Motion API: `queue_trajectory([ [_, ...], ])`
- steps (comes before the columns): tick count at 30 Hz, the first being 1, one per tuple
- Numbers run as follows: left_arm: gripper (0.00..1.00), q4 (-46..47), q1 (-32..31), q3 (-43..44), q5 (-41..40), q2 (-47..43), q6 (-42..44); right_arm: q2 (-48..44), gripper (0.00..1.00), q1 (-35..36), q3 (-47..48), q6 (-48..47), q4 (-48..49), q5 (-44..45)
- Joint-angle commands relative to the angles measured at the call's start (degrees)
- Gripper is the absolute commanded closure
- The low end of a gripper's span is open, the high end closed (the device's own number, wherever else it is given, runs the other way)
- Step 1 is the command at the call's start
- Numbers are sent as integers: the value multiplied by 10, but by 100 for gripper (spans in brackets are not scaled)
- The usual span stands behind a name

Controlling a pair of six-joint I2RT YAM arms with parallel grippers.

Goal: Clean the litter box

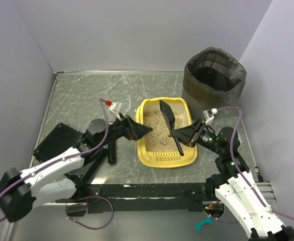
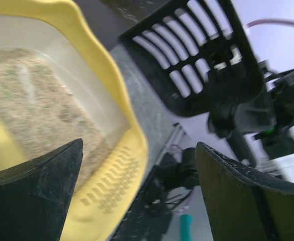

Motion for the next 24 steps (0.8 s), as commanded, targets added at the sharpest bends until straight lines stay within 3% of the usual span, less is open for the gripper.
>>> queue_trajectory([
  [1, 3, 132, -41, 73, 3, 67, -76, -56, 100, -3, -23, 110, 80, -8],
  [4, 3, 136, -58, 103, -13, 104, -80, -79, 100, -3, -32, 138, 86, -3],
  [13, 4, 176, -89, 122, -46, 158, -123, -81, 100, -3, -72, 249, 223, -42],
  [19, 24, 174, -99, 154, -74, 192, -159, -94, 100, -2, -82, 259, 225, -30],
  [22, 39, 188, -101, 163, -72, 209, -172, -95, 100, -3, -86, 269, 239, -35],
  [24, 65, 213, -101, 160, -67, 220, -184, -92, 100, -3, -77, 254, 207, -41],
])
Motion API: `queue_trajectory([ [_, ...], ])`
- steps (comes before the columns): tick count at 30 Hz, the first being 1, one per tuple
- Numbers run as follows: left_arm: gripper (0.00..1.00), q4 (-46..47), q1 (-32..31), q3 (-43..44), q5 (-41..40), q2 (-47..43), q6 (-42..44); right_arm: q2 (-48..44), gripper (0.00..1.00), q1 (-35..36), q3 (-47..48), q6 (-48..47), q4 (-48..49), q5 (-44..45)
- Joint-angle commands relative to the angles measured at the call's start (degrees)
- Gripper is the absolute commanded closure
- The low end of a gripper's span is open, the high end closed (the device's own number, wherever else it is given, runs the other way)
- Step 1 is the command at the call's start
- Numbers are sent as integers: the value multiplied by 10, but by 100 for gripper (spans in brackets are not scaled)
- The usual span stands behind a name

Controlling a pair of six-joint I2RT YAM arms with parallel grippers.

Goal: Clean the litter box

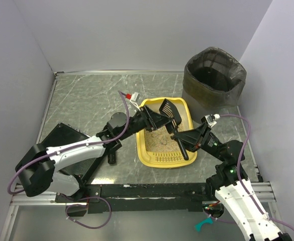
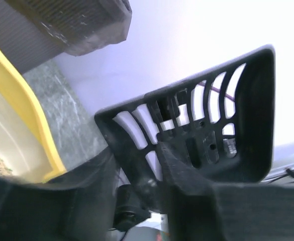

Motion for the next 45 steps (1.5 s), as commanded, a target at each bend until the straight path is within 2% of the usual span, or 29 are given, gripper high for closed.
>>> queue_trajectory([
  [1, 89, 73, -3, 21, -7, 15, -30, -11, 100, -3, 12, 16, 19, -11],
  [4, 97, 45, -4, 26, -23, 16, -34, -23, 94, -3, 24, -20, -44, 7],
  [5, 99, 23, -3, 32, -37, 12, -47, -31, 93, -2, 41, -62, -74, 33],
  [6, 99, -37, -4, 35, -56, 8, -55, -34, 89, -3, 53, -84, -151, 48],
  [8, 99, -74, -3, 38, -86, -6, -63, -45, 82, -3, 83, -151, -218, 102],
  [9, 99, -106, -4, 38, -113, -10, -69, -48, 68, -2, 94, -170, -281, 123],
  [11, 99, -136, -3, 36, -147, -24, -93, -57, 48, -3, 118, -218, -328, 177],
  [12, 99, -153, -3, 37, -160, -28, -103, -60, 34, -3, 125, -232, -345, 192],
  [14, 99, -194, -4, 40, -190, -41, -115, -69, 23, -3, 144, -282, -377, 215],
  [15, 99, -214, -3, 44, -198, -44, -128, -72, 12, -3, 152, -299, -385, 234],
  [18, 99, -334, -3, 83, -245, -45, -160, -79, 3, -3, 176, -384, -423, 244],
  [20, 99, -431, -4, 122, -265, -39, -201, -83, 2, -3, 171, -440, -431, 240],
  [23, 99, -509, -4, 159, -289, -36, -253, -68, 1, -3, 145, -471, -411, 191],
  [25, 99, -512, -4, 153, -298, -39, -268, -45, 2, -3, 141, -478, -405, 152],
  [29, 99, -519, -4, 135, -310, -54, -314, -3, 3, -3, 130, -481, -364, 129],
  [30, 99, -520, -4, 132, -321, -55, -313, -4, 4, -1, 120, -472, -305, 123],
  [33, 99, -530, -3, 137, -326, -52, -302, -20, 5, -1, 81, -437, -224, 128],
  [36, 99, -531, -3, 142, -315, -51, -305, -20, 7, 0, 71, -430, -213, 150],
  [45, 99, -529, -4, 125, -306, -49, -340, 37, 22, 17, 66, -393, -134, 125],
])
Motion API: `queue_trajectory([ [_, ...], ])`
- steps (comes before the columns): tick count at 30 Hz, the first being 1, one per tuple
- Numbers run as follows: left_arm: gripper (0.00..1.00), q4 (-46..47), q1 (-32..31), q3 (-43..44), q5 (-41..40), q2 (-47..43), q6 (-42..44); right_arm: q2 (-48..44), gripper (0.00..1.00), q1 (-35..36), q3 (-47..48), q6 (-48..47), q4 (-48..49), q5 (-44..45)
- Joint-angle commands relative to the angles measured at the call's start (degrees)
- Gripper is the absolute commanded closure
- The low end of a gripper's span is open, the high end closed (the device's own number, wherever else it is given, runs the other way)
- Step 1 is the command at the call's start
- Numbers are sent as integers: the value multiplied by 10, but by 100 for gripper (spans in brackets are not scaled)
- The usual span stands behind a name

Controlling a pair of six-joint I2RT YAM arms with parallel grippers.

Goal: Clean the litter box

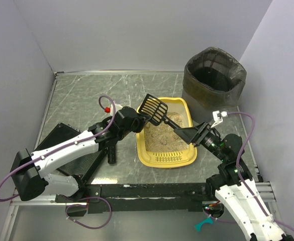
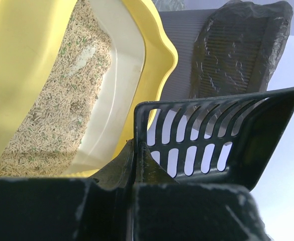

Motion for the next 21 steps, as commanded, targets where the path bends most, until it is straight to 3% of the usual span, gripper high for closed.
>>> queue_trajectory([
  [1, 99, 10, 1, -7, -2, -12, -33, 39, 25, 23, 1, 26, 75, -9],
  [7, 99, -1, 1, 11, 10, 9, -29, 41, 41, 85, -1, 19, 84, 74],
  [10, 99, -8, 0, 18, 17, 16, -24, 33, 40, 110, 8, 10, 57, 134],
  [16, 99, -1, 1, 7, 18, 7, -20, 29, 40, 118, 13, 0, 50, 171],
  [21, 99, -7, 0, 12, 21, 8, -11, 39, 52, 119, 14, 9, 51, 182],
])
